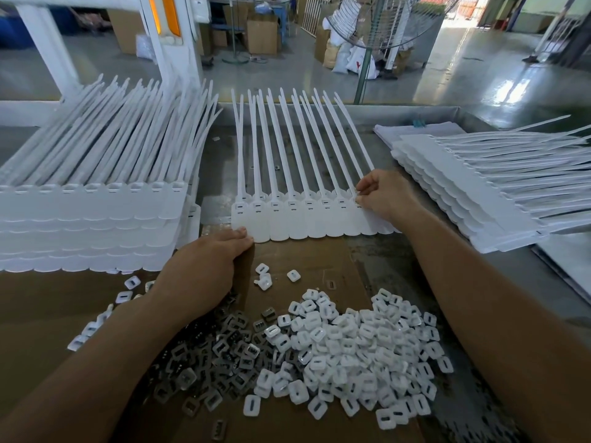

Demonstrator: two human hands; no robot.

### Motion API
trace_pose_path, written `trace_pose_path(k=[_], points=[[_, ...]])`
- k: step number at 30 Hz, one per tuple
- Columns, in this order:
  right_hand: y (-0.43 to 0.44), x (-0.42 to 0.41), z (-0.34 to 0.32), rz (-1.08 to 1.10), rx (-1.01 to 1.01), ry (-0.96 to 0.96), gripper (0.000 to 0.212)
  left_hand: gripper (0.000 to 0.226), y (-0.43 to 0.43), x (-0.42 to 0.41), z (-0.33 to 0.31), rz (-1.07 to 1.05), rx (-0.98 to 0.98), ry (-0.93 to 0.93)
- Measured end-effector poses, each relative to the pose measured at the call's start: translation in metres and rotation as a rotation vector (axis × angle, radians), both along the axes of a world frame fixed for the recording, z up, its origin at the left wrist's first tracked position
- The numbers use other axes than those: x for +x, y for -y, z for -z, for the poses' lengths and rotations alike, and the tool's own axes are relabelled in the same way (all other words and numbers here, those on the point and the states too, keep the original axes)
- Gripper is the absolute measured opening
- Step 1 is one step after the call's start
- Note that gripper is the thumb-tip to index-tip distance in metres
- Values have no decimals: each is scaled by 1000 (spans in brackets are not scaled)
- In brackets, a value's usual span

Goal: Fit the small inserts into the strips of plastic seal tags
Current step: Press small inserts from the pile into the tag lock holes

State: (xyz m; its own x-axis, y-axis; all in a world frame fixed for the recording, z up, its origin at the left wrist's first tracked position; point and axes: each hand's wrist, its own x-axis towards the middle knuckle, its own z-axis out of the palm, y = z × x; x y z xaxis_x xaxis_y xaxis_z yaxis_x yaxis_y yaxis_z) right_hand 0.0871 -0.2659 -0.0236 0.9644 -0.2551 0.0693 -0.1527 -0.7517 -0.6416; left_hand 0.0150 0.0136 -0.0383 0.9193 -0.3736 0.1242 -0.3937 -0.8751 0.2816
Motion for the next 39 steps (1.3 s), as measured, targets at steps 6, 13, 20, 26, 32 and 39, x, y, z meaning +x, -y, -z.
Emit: trace_pose_path(k=[6, 13, 20, 26, 32, 39], points=[[3, -10, 6, -88, -7, 28, 21, 50, 1, 1, 0, -5, 2, 0], [6, -32, 8, -160, 66, 22, 26, 51, 0, 3, 2, 0, 16, 10], [7, -51, -13, -316, -41, -29, 18, 51, -1, 3, 3, 7, 13, 24], [-25, -84, -41, -705, -65, -236, 17, 52, -2, 2, 3, 3, 31, 6], [-52, -93, -41, -843, -146, -354, 8, 51, -1, 2, 3, 0, 25, 14], [-62, -99, -36, -843, -266, -380, 6, 51, -1, 0, 2, -8, 39, 6]])
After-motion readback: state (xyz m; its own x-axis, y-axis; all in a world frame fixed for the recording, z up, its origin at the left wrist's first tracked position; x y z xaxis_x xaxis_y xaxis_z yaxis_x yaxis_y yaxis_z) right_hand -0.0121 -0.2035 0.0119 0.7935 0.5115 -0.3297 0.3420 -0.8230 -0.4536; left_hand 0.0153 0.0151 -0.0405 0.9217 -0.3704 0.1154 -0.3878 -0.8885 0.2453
